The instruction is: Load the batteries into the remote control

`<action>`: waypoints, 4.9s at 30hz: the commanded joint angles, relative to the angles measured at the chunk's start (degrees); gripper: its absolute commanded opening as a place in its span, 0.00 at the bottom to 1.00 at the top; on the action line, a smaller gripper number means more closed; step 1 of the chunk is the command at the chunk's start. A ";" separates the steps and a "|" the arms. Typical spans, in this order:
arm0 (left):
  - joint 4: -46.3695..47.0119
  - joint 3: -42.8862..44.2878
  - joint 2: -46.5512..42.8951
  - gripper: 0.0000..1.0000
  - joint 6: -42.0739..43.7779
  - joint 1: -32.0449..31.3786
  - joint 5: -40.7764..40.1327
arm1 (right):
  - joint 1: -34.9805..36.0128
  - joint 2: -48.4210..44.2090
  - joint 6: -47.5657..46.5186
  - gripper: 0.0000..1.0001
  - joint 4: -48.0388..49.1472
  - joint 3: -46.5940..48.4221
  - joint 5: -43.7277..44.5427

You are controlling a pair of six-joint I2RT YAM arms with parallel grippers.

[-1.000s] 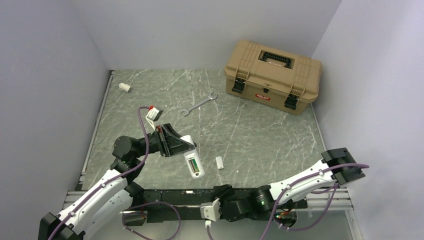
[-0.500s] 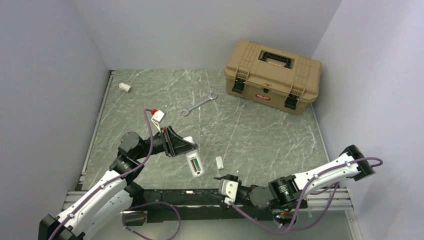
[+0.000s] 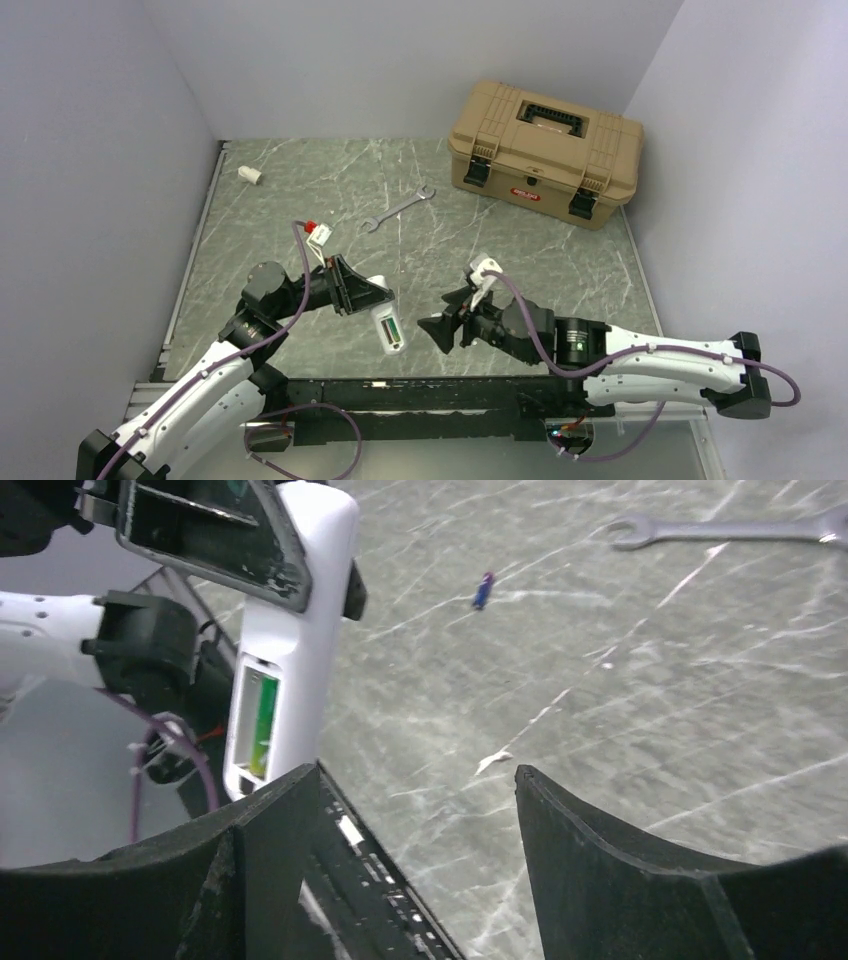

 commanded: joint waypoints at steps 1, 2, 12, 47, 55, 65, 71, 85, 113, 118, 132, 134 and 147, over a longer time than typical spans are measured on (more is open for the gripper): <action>-0.87 2.01 -1.11 0.00 2.37 -0.09 -1.26 | -4.04 4.00 7.69 0.74 0.83 3.87 -15.76; -1.28 2.12 -1.17 0.00 2.59 -0.09 -1.34 | -4.49 4.41 8.26 0.74 2.46 4.04 -17.85; -1.66 2.09 -0.94 0.00 3.13 -0.02 -1.23 | -7.03 7.04 11.85 0.75 8.17 4.01 -25.19; -0.18 1.21 -1.72 0.00 2.24 -0.04 -0.41 | -9.60 16.69 14.47 0.28 12.22 5.50 -24.69; 0.23 1.17 -1.71 0.00 1.93 -0.08 -0.47 | -9.60 18.33 13.97 0.18 9.11 7.21 -23.01; -6.61 1.01 -2.22 0.00 6.41 -0.08 -4.09 | -9.67 10.66 7.97 0.65 10.50 5.28 -19.63; -16.42 3.25 -5.07 0.00 10.42 0.78 -11.80 | -10.08 5.20 7.77 0.67 5.81 3.70 -7.82; -44.43 26.21 -15.50 0.00 19.28 4.48 -32.70 | -27.79 30.42 14.39 0.63 11.53 7.45 -26.84; -46.56 27.52 -20.51 0.00 16.87 4.55 -32.34 | -22.34 84.10 9.37 0.43 -3.00 56.66 -21.57; -46.50 27.49 -20.60 0.00 16.90 4.52 -32.31 | -21.50 86.54 7.78 0.41 -6.82 61.18 -18.31; -45.74 26.99 -21.04 0.00 16.30 4.53 -31.81 | -18.75 90.94 3.96 0.32 -13.61 67.80 -16.50; -45.76 27.07 -21.04 0.00 16.36 4.51 -31.80 | -18.75 91.84 4.02 0.29 -15.06 69.04 -16.08; -46.20 26.81 -21.90 0.00 16.32 4.48 -32.23 | -18.51 97.73 4.73 0.19 -25.65 77.49 -12.44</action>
